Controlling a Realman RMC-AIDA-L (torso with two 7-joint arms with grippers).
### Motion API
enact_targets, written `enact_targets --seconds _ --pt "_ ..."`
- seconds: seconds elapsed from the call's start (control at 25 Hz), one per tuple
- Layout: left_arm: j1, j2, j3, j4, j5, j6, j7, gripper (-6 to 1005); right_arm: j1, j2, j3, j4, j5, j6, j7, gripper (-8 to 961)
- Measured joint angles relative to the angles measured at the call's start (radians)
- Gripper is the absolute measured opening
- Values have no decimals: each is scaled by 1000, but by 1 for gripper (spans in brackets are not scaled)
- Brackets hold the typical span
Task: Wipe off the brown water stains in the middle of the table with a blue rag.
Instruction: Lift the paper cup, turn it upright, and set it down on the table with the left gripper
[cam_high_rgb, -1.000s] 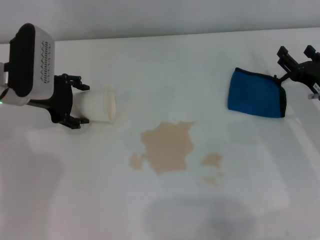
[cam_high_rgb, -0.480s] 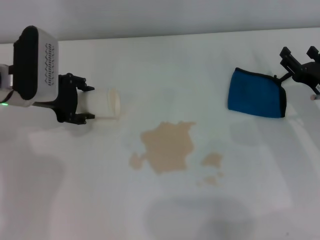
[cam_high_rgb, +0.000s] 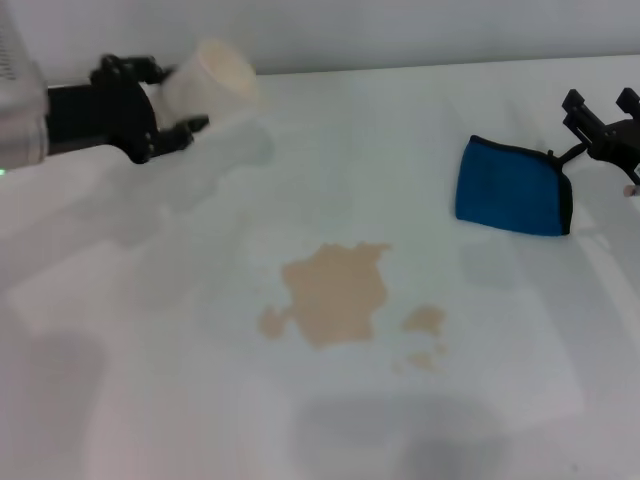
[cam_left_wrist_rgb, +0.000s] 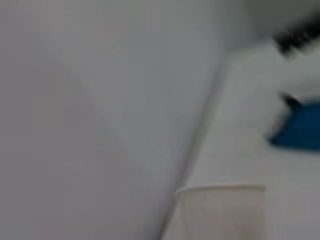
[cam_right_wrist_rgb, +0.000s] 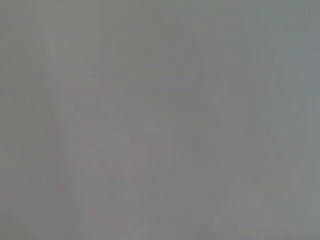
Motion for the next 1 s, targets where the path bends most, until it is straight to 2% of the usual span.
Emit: enact_targets --seconds 0.12,0.2,0.48,0.52,0.56,0.68,1.0 --pt "75 -23 0 15 -169 8 52 588 0 0 0 -5 0 1 0 830" --pt "147 -30 0 85 -295 3 104 582 4 0 0 -12 0 1 0 830" --pt "331 -33 0 321 -574 -12 286 566 13 1 0 -22 2 4 0 830" --pt "331 -33 0 321 -574 -12 286 565 13 1 0 -24 2 4 0 830" --pt "382 -33 -1 406 -656 -36 346 565 13 2 0 -26 2 4 0 830" --pt "453 -38 -2 506 -773 -82 407 564 14 3 0 -29 2 4 0 830" --pt "504 -42 -2 589 -836 -209 409 559 11 3 0 -29 23 2 0 829"
